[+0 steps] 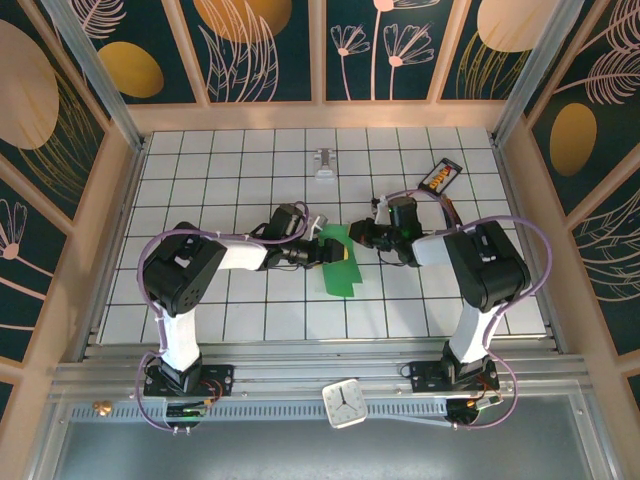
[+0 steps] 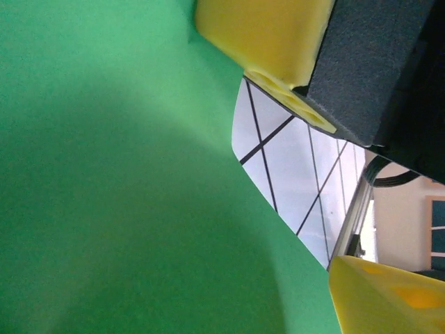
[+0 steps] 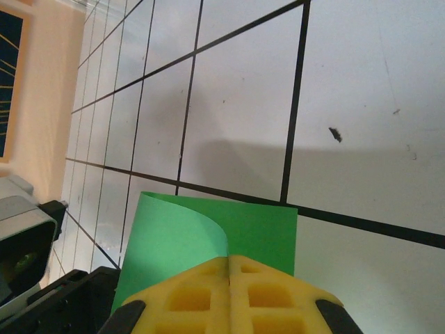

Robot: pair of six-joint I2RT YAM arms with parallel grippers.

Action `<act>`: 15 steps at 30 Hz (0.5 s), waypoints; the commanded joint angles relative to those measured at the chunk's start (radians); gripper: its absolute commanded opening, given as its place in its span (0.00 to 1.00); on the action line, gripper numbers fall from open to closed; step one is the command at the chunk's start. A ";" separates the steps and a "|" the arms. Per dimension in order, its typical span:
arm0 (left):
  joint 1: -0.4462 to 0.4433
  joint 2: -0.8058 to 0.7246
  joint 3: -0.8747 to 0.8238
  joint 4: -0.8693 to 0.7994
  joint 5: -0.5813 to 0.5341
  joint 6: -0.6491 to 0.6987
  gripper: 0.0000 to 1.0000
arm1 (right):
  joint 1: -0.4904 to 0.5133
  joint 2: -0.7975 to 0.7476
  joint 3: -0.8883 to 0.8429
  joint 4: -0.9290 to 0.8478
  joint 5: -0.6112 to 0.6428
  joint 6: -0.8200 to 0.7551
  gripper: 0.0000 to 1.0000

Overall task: Fold a paper plane with a square sheet of paper (pick it up from the middle)
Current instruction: First fold in half a square sheet of paper at the center of the table.

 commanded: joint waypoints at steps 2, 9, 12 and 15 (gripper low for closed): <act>0.019 0.019 -0.006 -0.187 -0.150 0.047 0.72 | 0.011 0.031 0.032 0.013 -0.029 -0.003 0.00; 0.020 0.026 0.002 -0.211 -0.174 0.049 0.56 | 0.019 0.065 0.046 0.037 -0.039 0.014 0.00; 0.018 0.030 0.004 -0.210 -0.173 0.063 0.49 | 0.023 0.081 0.056 0.048 -0.046 0.025 0.00; 0.020 0.030 0.007 -0.202 -0.151 0.101 0.43 | 0.025 0.090 0.064 0.061 -0.053 0.031 0.00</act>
